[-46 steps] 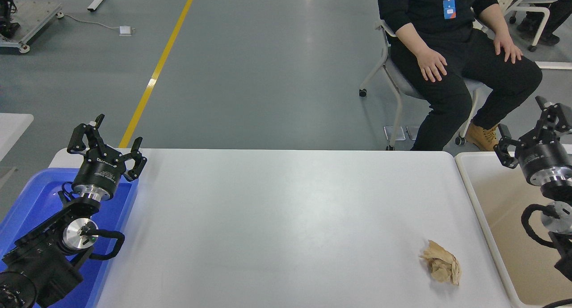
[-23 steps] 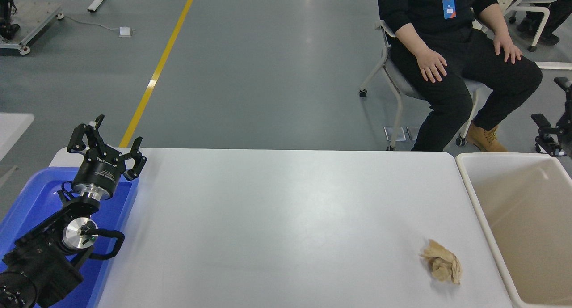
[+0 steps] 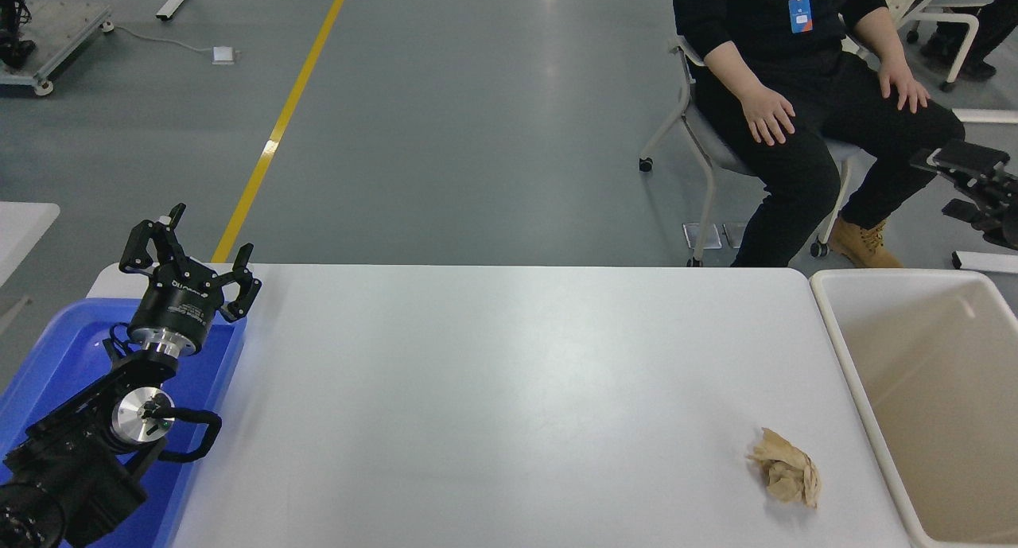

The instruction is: Clean the table surface

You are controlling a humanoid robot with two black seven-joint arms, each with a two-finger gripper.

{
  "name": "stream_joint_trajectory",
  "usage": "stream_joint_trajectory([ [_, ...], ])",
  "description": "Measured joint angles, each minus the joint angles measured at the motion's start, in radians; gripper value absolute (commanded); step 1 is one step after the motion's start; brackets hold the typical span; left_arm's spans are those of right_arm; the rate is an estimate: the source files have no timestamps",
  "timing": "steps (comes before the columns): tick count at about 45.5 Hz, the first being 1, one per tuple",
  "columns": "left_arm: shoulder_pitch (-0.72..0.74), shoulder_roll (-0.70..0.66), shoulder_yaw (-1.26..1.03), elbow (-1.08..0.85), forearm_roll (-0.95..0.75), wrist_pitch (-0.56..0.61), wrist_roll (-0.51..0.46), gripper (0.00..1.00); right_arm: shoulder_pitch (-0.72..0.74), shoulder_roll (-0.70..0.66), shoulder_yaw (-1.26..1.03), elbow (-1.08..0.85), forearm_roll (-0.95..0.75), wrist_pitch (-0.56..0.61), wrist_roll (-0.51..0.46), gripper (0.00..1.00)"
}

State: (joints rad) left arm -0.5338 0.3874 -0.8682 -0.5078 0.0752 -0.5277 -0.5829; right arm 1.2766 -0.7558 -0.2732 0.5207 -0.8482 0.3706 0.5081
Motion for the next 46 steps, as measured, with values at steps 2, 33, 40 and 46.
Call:
stream_joint_trajectory([
  [2,0.000,0.000,0.000,0.000,0.000,0.000,0.000,1.00,0.036,0.003,-0.028,0.038,-0.072,0.000,0.000,1.00],
  [33,0.000,0.000,0.000,0.000,0.000,0.000,0.000,1.00,0.153,0.198,-0.479,0.320,-0.724,-0.007,0.001,1.00],
  [40,0.000,0.000,0.000,0.000,0.000,0.000,0.000,1.00,0.106,0.197,-0.502,0.336,-0.777,-0.015,0.000,1.00],
  [46,0.000,0.000,0.000,0.000,0.000,0.000,0.000,1.00,0.067,0.191,-0.511,0.354,-0.802,-0.024,0.000,1.00],
])
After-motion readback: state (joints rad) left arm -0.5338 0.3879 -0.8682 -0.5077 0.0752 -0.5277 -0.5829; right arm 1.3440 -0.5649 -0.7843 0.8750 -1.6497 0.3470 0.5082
